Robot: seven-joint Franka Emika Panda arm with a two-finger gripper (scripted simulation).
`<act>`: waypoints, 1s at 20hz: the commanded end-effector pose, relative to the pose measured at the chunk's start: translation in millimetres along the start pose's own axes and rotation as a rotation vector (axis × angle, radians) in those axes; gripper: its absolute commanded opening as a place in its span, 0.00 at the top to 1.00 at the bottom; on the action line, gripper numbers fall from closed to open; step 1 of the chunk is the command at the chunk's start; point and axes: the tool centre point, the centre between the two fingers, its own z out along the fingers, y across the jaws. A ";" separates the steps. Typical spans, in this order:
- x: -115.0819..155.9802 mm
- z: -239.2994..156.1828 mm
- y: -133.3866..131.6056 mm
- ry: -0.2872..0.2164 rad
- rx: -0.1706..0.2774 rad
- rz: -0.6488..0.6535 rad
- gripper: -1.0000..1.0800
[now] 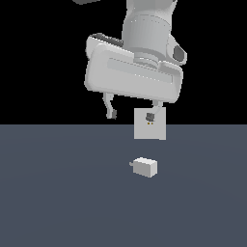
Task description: Plug the charger into the wall socket.
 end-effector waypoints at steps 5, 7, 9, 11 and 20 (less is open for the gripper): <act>-7.7 8.4 3.7 0.043 0.017 -0.077 0.04; -9.9 11.0 4.9 0.055 0.023 -0.100 0.04; -11.9 13.7 6.1 0.068 0.029 -0.123 0.04; -13.9 16.4 7.4 0.082 0.034 -0.146 0.04; -22.2 30.0 13.7 0.144 0.063 -0.258 0.04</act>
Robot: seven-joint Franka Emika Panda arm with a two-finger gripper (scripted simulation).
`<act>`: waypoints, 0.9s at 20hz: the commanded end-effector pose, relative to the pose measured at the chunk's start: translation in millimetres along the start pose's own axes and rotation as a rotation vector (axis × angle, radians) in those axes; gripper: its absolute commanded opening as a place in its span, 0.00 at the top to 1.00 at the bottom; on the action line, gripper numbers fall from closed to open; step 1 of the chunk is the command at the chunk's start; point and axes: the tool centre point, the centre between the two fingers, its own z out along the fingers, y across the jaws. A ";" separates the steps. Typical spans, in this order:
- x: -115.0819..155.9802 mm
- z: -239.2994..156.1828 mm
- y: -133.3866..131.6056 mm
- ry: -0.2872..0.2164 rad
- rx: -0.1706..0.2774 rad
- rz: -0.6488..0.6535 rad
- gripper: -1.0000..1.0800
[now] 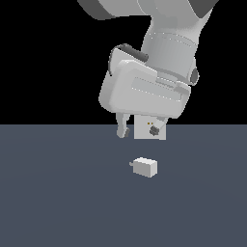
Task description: Plug the charger into the wall socket.
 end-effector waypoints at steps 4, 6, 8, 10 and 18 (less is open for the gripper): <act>-5.9 7.2 3.0 0.037 0.017 -0.064 0.04; -7.7 9.6 4.0 0.047 0.022 -0.084 0.04; -9.3 11.7 4.8 0.056 0.027 -0.101 0.04; -10.7 13.6 5.6 0.063 0.031 -0.115 0.04; -13.4 17.7 6.8 0.075 0.040 -0.142 0.04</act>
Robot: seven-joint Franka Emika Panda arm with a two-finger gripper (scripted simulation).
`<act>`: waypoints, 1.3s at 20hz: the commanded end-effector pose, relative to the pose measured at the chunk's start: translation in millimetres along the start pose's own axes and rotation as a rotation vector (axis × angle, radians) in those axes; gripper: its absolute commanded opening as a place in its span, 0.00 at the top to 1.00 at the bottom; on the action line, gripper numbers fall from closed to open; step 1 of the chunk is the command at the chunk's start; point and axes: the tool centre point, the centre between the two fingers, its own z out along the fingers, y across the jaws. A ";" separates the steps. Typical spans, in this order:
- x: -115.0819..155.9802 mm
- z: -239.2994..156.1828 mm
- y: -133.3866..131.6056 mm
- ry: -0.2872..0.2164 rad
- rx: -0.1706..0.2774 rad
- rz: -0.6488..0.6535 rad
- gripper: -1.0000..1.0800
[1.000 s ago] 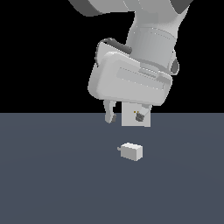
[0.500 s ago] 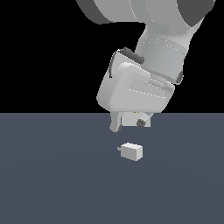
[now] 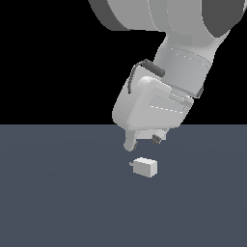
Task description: Plug the charger into the wall socket.
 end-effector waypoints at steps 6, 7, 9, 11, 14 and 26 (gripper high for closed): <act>-3.1 5.9 -0.3 0.000 0.000 -0.001 0.04; -4.5 8.3 -0.3 0.000 0.000 -0.001 0.04; -7.8 15.0 -0.7 -0.001 0.001 -0.002 0.04; -12.1 23.3 -0.9 -0.002 0.001 -0.002 0.04; -17.8 34.9 -1.2 -0.002 0.001 -0.003 0.04; -23.2 45.7 -0.8 -0.001 0.002 -0.004 1.00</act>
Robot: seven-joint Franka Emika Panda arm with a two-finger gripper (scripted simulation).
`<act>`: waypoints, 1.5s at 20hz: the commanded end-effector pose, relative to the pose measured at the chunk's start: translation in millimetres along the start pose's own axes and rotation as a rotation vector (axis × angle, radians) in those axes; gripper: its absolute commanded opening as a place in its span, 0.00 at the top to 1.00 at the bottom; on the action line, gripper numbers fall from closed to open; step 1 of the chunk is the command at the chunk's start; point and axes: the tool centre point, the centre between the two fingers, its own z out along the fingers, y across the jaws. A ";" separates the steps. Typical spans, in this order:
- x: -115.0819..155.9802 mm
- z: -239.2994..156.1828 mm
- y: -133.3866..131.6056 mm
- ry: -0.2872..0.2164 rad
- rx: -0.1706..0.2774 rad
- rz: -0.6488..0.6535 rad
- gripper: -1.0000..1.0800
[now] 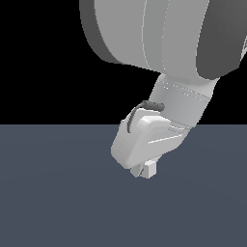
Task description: Plug the charger into the wall socket.
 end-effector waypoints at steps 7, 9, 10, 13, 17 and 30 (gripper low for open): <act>0.9 0.4 -0.4 0.001 0.000 -0.001 1.00; 1.7 -0.1 0.0 0.001 -0.003 0.005 1.00; 2.3 -0.5 0.4 0.001 -0.006 0.011 1.00; 5.0 -2.4 2.5 0.002 -0.019 0.037 1.00; 10.8 -6.6 7.0 0.003 -0.047 0.093 1.00; 38.1 -32.5 35.5 0.010 -0.200 0.397 1.00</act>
